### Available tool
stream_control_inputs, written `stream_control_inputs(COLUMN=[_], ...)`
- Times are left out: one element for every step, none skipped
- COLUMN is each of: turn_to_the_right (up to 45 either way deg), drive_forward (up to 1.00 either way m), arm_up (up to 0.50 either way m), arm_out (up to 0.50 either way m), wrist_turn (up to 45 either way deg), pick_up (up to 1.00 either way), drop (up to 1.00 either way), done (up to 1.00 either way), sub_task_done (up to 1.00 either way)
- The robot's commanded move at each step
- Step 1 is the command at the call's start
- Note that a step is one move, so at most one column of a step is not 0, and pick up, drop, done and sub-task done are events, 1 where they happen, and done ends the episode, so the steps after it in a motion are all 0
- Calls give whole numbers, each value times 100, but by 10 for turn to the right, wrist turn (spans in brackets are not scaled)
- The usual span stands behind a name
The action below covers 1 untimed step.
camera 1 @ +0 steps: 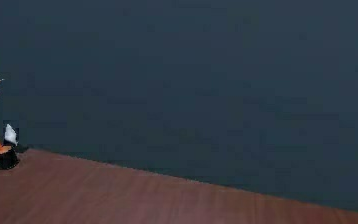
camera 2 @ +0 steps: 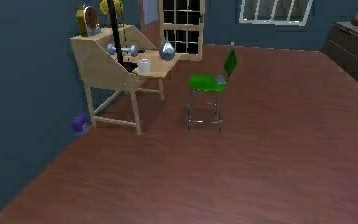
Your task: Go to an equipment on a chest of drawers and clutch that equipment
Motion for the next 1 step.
stream_control_inputs(turn_to_the_right=[450], drive_forward=[0], arm_up=[0], arm_out=[0], wrist_turn=[0], pick_up=[0], drop=[0], done=[0], sub_task_done=[0])
